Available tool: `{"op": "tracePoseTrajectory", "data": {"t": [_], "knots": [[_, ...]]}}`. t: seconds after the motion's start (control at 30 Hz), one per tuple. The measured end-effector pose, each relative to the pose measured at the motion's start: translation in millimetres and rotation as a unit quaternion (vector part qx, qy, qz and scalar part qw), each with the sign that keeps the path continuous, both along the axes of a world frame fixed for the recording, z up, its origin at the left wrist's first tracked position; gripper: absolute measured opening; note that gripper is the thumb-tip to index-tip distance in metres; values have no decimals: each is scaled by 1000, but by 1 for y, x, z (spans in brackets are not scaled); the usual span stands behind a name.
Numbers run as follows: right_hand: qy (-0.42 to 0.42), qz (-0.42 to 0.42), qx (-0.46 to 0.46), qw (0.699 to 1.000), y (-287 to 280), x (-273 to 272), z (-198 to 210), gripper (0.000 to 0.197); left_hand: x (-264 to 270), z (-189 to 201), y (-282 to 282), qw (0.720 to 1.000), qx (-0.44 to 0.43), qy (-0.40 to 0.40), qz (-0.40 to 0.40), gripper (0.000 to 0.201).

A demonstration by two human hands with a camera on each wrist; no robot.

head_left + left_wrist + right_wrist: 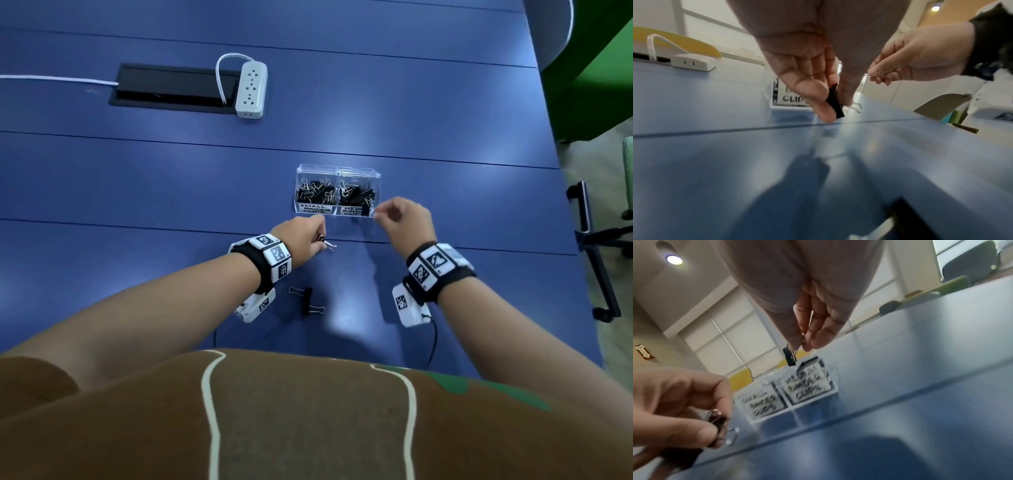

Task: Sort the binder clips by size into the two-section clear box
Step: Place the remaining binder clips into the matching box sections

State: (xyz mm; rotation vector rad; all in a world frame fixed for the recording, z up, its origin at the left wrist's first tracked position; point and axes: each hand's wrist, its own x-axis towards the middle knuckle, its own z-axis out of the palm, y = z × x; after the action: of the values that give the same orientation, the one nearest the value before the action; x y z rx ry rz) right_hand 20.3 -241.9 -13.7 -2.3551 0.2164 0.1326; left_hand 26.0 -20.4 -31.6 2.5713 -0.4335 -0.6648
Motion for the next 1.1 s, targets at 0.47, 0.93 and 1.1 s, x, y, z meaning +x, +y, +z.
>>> {"op": "tracePoseTrajectory", "data": {"t": [0.47, 0.93, 1.1], "knots": [[66, 139, -194, 969, 7, 65, 5, 22, 88, 28, -70, 996, 20, -82, -22, 17], [-41, 115, -74, 990, 6, 42, 9, 21, 65, 16, -50, 991, -24, -129, -32, 28], [-3, 247, -61, 967, 38, -27, 1, 14, -5, 14, 1, 994, -9, -32, -104, 18]]}}
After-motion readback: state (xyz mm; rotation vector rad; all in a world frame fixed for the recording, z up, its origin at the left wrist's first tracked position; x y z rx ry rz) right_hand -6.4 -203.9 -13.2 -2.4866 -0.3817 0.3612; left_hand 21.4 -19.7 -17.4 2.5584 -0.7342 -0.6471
